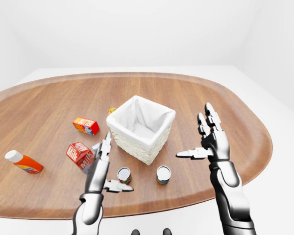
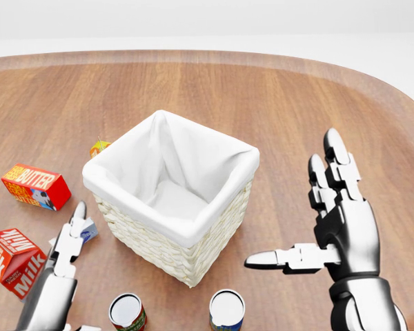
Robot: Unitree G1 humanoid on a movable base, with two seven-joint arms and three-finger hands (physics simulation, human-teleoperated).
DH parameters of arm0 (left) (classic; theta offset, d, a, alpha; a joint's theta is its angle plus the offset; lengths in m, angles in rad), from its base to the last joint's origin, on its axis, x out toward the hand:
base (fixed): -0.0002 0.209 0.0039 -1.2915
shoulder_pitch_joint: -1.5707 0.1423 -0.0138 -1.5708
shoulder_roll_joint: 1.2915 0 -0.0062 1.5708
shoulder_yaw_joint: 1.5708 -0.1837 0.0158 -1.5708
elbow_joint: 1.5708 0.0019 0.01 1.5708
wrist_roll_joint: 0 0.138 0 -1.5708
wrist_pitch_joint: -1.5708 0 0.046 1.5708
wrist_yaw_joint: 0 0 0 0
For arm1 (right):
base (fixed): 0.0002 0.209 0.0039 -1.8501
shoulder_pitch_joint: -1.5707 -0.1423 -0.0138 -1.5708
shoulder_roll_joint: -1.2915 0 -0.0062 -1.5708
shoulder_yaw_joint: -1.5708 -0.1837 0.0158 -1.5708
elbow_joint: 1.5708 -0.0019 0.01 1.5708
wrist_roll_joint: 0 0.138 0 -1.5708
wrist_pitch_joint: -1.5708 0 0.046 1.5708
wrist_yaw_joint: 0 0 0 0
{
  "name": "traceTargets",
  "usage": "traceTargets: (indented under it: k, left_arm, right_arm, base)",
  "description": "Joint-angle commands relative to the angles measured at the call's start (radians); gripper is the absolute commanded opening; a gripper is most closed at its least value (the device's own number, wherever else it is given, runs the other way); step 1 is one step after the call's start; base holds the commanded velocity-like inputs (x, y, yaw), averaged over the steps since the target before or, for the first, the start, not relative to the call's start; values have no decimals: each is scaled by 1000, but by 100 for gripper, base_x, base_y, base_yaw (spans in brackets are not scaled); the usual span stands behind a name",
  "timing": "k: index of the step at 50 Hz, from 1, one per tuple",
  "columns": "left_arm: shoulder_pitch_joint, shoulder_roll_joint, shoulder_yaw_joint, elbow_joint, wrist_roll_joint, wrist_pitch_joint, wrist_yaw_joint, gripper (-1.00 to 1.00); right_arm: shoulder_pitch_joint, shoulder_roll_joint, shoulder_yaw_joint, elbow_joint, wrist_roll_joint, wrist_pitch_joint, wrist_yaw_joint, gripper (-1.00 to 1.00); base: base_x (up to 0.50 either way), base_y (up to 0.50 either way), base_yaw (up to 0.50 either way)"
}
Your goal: Pick up the tomato sauce, and put it in the basket.
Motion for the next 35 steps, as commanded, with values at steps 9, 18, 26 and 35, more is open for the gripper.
traceTargets:
  k: [9, 18, 26, 35]
  left_arm:
    - [-12, 3, 1, 71, 22, -44, 31, 100]
    - [-19, 4, -1, 92, 32, -50, 41, 100]
    - [-27, 6, -1, 113, 40, -56, 50, 100]
    - [-44, 10, -1, 159, 46, -65, 70, 100]
  right_arm:
    - [2, 1, 1, -6, 0, 0, -1, 100]
    - [-2, 0, -1, 4, 0, 0, 1, 100]
    - [-3, 0, 0, 5, 1, 0, 0, 100]
    - [0, 0, 1, 2, 1, 0, 0, 100]
  base:
    - [0, 0, 0]
    - [0, 0, 0]
    - [0, 0, 0]
    - [0, 0, 0]
